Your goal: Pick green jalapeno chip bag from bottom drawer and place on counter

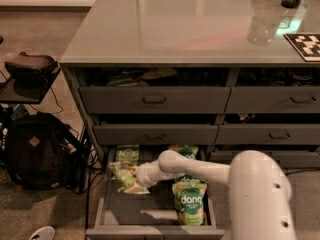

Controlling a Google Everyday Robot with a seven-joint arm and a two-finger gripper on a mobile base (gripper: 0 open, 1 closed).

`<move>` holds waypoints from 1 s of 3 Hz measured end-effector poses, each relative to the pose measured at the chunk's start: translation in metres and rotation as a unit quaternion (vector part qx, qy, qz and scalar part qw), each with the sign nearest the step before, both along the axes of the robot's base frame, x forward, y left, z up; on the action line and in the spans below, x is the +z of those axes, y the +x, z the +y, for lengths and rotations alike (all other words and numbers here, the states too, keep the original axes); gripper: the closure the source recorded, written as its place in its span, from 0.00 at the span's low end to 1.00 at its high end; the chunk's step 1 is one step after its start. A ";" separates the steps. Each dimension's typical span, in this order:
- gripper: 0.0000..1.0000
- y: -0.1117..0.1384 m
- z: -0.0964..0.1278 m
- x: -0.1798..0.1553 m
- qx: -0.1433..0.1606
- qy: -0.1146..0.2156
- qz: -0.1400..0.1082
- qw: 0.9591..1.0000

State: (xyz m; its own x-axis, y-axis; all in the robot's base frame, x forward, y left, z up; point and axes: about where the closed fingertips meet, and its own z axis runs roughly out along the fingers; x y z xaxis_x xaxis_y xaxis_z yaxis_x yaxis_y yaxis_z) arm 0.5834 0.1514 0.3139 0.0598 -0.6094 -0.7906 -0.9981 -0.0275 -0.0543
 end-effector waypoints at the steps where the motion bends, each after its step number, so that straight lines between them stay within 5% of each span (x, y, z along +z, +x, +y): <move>1: 1.00 -0.034 -0.011 -0.002 0.036 -0.003 0.028 0.999; 3: 1.00 -0.046 -0.011 0.010 0.035 -0.002 0.040 0.999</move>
Offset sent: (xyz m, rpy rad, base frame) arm -0.0354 -0.0141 -0.0013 -0.0075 0.0532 0.0703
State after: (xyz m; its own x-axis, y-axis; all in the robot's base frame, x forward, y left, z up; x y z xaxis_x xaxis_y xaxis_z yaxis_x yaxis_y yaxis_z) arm 0.5376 0.1402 0.3236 0.0389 -0.6096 -0.7918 -0.9949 -0.0973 0.0261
